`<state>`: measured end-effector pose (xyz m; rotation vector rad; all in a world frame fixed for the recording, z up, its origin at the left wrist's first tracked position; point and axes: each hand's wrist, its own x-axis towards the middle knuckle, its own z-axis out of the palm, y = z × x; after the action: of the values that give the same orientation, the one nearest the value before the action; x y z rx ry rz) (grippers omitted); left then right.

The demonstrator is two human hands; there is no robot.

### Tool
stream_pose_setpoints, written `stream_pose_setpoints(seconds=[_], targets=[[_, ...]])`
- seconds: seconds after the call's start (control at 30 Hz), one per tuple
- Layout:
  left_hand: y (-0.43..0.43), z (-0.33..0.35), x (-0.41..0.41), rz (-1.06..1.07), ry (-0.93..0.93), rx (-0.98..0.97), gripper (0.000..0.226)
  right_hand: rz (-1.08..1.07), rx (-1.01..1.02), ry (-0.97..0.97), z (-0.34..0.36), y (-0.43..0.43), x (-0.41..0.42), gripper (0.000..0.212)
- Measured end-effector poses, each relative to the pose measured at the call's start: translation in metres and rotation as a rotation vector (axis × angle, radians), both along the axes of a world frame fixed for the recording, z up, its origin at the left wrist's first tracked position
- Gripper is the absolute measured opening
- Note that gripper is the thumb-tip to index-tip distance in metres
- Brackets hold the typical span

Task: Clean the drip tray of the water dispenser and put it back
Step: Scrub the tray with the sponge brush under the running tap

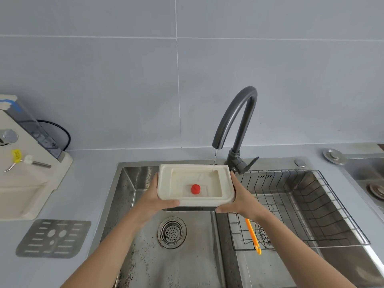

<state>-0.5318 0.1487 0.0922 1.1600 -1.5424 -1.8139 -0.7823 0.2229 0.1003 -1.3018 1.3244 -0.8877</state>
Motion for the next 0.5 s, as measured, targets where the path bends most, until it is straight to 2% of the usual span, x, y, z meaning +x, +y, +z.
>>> stream_pose_setpoints(seconds=[0.1,0.3,0.43,0.5], targets=[[0.003,0.0,0.005,-0.054,-0.041,-0.077,0.103,0.008,0.02,-0.02,0.0,0.001,0.0,0.101],[0.003,-0.008,0.007,-0.015,-0.03,-0.14,0.104,0.029,0.033,-0.045,-0.002,0.002,0.001,0.099],[0.005,-0.014,0.004,0.059,0.175,0.032,0.104,0.031,0.024,-0.05,-0.002,0.002,0.001,0.098],[0.005,-0.018,0.0,0.141,0.268,0.131,0.088,0.018,0.016,-0.046,-0.003,0.002,-0.001,0.1]])
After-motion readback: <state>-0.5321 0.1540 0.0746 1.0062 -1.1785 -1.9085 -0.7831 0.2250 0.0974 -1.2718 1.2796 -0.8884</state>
